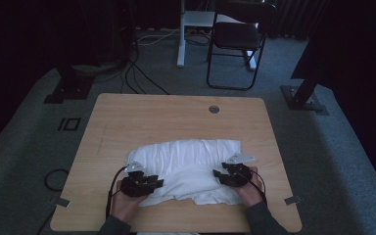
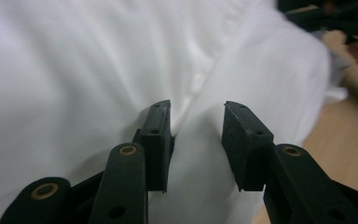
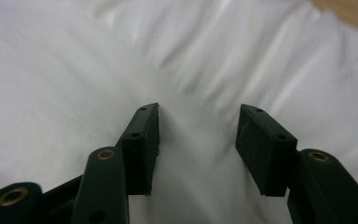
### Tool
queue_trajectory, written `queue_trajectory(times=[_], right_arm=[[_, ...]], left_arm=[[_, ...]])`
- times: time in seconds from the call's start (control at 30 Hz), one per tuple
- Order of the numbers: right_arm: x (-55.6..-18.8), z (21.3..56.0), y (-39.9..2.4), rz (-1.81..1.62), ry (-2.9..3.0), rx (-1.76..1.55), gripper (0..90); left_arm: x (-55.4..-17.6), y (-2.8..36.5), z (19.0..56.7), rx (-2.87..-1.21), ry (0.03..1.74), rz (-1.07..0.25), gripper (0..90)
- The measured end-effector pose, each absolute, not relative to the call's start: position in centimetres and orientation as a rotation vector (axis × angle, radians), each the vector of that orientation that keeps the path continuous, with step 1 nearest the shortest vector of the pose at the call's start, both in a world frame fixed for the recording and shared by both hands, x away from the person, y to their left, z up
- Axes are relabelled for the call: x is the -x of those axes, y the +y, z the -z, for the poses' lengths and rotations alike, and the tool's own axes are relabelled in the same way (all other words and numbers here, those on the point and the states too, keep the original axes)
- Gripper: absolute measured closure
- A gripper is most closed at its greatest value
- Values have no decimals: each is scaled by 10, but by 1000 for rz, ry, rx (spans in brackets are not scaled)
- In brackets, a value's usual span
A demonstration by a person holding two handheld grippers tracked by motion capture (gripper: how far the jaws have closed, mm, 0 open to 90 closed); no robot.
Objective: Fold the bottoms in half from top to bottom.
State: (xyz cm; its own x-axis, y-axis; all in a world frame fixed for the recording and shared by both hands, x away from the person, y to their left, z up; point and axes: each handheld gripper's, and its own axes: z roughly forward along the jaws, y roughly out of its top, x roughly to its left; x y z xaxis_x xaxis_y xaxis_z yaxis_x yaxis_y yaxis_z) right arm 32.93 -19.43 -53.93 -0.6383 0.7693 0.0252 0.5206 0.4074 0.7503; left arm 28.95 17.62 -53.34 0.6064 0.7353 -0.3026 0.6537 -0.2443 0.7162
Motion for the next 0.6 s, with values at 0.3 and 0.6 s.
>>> queue_trajectory(times=[0.3,0.6], right_arm=[[-326,553,-186,-994,2356,-1128,497],[-355,554,-179,-968,2331,-1141,531]], left_arm=[[-310,176,546,-2047,1163,-309,626],[-343,171,545,-2050,1208,-434,617]])
